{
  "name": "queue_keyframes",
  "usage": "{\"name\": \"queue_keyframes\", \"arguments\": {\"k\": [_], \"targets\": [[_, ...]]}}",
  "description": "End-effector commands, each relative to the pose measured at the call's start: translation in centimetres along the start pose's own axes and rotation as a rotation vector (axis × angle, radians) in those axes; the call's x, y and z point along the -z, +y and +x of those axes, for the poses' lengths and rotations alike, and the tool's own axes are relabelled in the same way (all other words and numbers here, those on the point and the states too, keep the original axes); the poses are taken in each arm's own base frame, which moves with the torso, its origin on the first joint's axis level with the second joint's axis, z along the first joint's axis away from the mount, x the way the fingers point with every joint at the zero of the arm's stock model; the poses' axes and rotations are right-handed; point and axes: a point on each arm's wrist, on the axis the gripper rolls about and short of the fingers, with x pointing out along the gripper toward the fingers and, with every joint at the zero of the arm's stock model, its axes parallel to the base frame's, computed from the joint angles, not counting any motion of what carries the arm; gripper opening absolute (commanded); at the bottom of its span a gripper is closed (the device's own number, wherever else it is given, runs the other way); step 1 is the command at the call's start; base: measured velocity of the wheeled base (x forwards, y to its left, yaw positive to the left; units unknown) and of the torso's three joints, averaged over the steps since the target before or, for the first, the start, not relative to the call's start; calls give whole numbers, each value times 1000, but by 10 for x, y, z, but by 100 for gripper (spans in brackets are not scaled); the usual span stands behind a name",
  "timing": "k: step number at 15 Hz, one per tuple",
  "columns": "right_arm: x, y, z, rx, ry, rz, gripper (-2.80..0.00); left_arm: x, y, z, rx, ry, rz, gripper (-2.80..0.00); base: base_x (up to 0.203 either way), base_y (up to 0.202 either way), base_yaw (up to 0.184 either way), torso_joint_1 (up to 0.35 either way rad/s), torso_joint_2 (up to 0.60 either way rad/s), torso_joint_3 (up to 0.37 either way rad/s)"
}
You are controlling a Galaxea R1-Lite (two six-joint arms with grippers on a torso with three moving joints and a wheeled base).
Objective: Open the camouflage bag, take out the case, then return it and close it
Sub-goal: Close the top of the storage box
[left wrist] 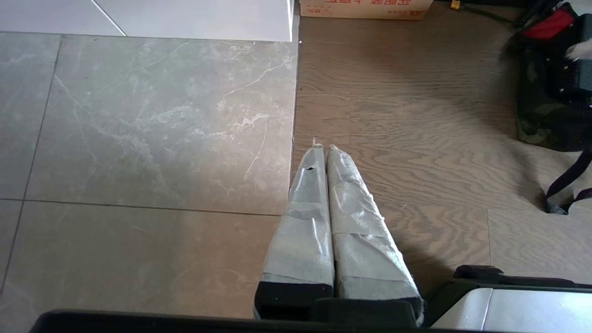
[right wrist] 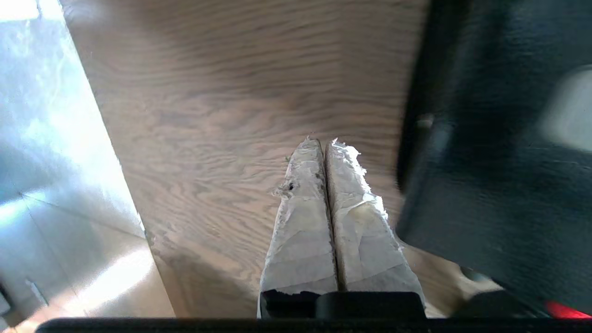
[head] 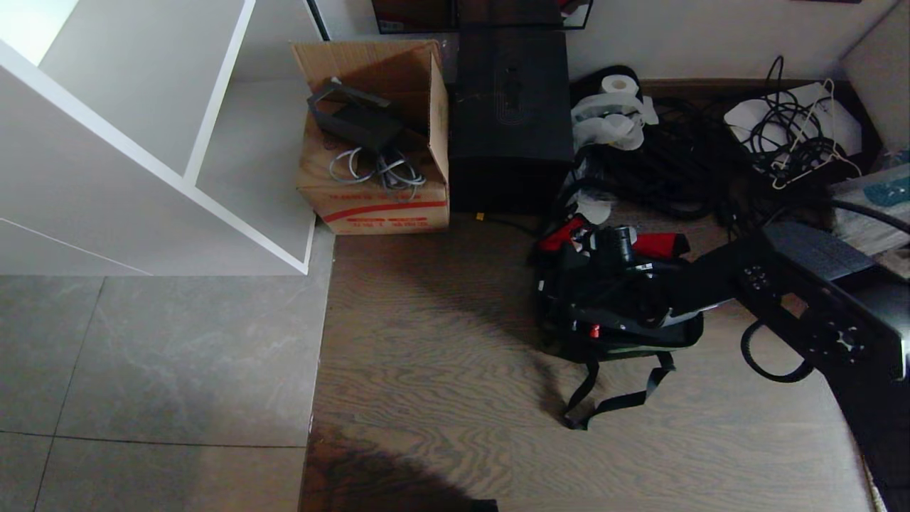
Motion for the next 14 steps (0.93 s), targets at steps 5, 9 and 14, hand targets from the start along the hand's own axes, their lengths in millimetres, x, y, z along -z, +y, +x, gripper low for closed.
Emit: {"name": "queue_keyframes", "arguments": {"k": [5,9,14], "targets": [[22,-13,19,77,28,-103,-280,0,0,0,0,0,0,-280,0,0,0,0,0,0],[30,-17,20,99,47,-113,-280,0,0,0,-1,0,0,-280,0,0,0,0,0,0],[34,-59,-4,217,114,-242,-280,0,0,0,0,0,0,-280,0,0,0,0,0,0]]}}
